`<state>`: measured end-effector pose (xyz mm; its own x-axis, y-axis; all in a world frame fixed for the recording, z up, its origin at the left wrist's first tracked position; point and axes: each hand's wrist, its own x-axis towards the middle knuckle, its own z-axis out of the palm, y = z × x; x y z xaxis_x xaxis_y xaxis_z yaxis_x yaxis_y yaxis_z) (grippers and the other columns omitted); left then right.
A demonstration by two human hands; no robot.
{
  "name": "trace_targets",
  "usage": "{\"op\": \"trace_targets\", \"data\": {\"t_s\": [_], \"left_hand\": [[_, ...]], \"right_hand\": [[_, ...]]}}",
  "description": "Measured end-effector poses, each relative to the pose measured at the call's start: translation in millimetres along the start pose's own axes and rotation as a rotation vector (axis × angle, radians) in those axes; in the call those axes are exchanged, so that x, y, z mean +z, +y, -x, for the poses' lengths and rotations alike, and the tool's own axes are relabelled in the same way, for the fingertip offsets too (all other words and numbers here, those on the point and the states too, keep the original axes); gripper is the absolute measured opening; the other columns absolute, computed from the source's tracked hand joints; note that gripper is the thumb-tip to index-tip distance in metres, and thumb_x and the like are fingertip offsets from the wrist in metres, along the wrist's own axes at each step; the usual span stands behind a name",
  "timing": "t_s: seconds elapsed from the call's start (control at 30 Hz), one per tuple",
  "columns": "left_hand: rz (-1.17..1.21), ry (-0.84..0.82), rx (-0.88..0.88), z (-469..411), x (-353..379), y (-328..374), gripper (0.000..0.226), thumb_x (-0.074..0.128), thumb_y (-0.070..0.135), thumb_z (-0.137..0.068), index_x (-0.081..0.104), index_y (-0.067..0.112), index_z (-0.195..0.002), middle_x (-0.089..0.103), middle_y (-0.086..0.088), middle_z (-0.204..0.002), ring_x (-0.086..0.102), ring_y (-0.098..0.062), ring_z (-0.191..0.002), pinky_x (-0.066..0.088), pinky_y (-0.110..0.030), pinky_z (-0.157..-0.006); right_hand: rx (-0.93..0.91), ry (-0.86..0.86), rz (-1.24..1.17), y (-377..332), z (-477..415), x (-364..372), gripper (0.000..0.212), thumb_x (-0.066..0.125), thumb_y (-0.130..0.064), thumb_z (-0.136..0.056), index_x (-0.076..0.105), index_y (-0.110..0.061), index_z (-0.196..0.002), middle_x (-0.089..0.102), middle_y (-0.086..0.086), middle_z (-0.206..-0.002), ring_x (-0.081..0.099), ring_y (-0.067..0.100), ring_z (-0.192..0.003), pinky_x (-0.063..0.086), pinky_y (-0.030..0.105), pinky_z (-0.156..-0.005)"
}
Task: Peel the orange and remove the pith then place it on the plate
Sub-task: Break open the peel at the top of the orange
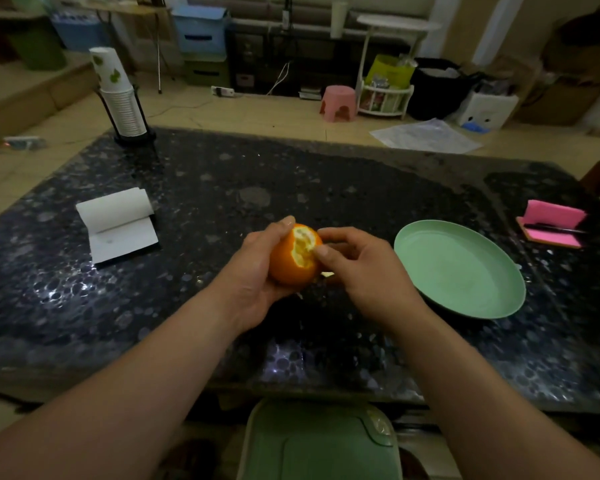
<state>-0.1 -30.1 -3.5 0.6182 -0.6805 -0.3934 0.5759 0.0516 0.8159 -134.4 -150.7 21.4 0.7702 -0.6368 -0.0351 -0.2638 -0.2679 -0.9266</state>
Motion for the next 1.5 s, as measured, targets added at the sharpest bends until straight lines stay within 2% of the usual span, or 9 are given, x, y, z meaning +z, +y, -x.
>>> {"op": "trace_targets", "data": {"t_s": [0.17,0.3,0.53,0.77,0.97,1.07,1.13,1.27,1.5], "left_hand": [[-0.105,0.014,0.0,5.9,-2.4,1.7,0.06,0.072,0.058,-0.093,0.062,0.018,-0.135,0.077,-0.012,-0.122,0.079,-0.026,-0.099,0.065,-0.049,-0.085],[-0.162,0.046,0.049,10.2,1.7,1.8,0.058,0.079,0.06,-0.085,0.063,0.022,-0.127,0.073,-0.012,-0.126,0.075,-0.031,-0.11,0.065,-0.052,-0.088],[-0.275,0.076,0.115,13.7,3.2,1.7,0.06,0.081,0.065,-0.08,0.066,0.025,-0.122,0.075,-0.009,-0.12,0.076,-0.031,-0.107,0.066,-0.05,-0.085],[-0.286,0.068,0.126,14.7,4.9,2.3,0.026,0.067,0.051,-0.098,0.066,0.03,-0.115,0.07,-0.009,-0.123,0.072,-0.029,-0.105,0.064,-0.058,-0.087],[-0.335,0.08,0.18,17.1,6.2,2.0,0.024,0.069,0.061,-0.079,0.071,0.042,-0.094,0.07,-0.009,-0.121,0.072,-0.033,-0.105,0.064,-0.053,-0.077],[-0.296,0.09,0.171,15.8,1.8,4.5,0.024,0.07,0.053,-0.093,0.069,0.034,-0.107,0.071,-0.012,-0.119,0.073,-0.031,-0.1,0.062,-0.058,-0.082],[-0.27,0.091,0.15,16.0,0.0,6.7,0.027,0.066,0.049,-0.099,0.065,0.028,-0.116,0.071,-0.012,-0.118,0.072,-0.03,-0.096,0.062,-0.058,-0.081],[-0.299,0.099,0.15,19.1,1.5,9.3,0.031,0.067,0.052,-0.097,0.065,0.028,-0.116,0.072,-0.01,-0.117,0.073,-0.029,-0.097,0.062,-0.048,-0.075],[-0.432,0.096,0.259,25.1,7.2,7.5,0.038,0.07,0.062,-0.08,0.07,0.032,-0.104,0.069,-0.005,-0.118,0.071,-0.03,-0.105,0.063,-0.052,-0.081]], "right_hand": [[0.0,-0.076,0.064,-4.6,4.6,-1.6,0.02,0.066,-0.038,-0.105,0.073,-0.033,-0.123,0.079,-0.01,-0.102,0.076,0.005,-0.091,0.065,0.042,-0.088],[-0.003,-0.066,0.156,-5.3,4.9,-1.1,0.029,0.073,-0.055,-0.095,0.071,-0.037,-0.118,0.079,-0.012,-0.099,0.076,0.003,-0.088,0.065,0.038,-0.083],[0.002,-0.121,0.249,-7.5,7.6,-1.8,0.018,0.068,-0.049,-0.101,0.066,-0.037,-0.114,0.078,-0.009,-0.091,0.074,0.002,-0.074,0.059,0.028,-0.067],[-0.02,-0.076,0.354,-7.9,10.1,4.1,0.02,0.065,-0.043,-0.096,0.064,-0.031,-0.112,0.075,-0.007,-0.083,0.068,0.002,-0.062,0.046,0.023,-0.056],[-0.032,-0.049,0.343,-9.8,14.5,8.2,0.012,0.068,-0.037,-0.094,0.062,-0.031,-0.103,0.074,-0.004,-0.08,0.068,0.005,-0.063,0.049,0.027,-0.055],[0.006,-0.164,0.192,-10.9,13.5,1.5,0.01,0.067,-0.033,-0.101,0.065,-0.03,-0.11,0.079,-0.002,-0.087,0.077,0.007,-0.075,0.066,0.04,-0.073],[0.012,-0.224,0.115,-13.0,13.4,-3.4,0.012,0.065,-0.029,-0.106,0.066,-0.025,-0.116,0.081,0.0,-0.092,0.079,0.013,-0.083,0.067,0.046,-0.081],[0.009,-0.245,0.116,-15.9,13.8,-5.7,0.013,0.063,-0.027,-0.108,0.065,-0.021,-0.119,0.081,0.001,-0.095,0.08,0.015,-0.085,0.066,0.049,-0.083],[-0.023,-0.183,0.298,-17.0,17.2,-0.9,0.027,0.065,-0.038,-0.1,0.062,-0.033,-0.126,0.078,-0.004,-0.086,0.076,0.011,-0.076,0.066,0.045,-0.077]]}}
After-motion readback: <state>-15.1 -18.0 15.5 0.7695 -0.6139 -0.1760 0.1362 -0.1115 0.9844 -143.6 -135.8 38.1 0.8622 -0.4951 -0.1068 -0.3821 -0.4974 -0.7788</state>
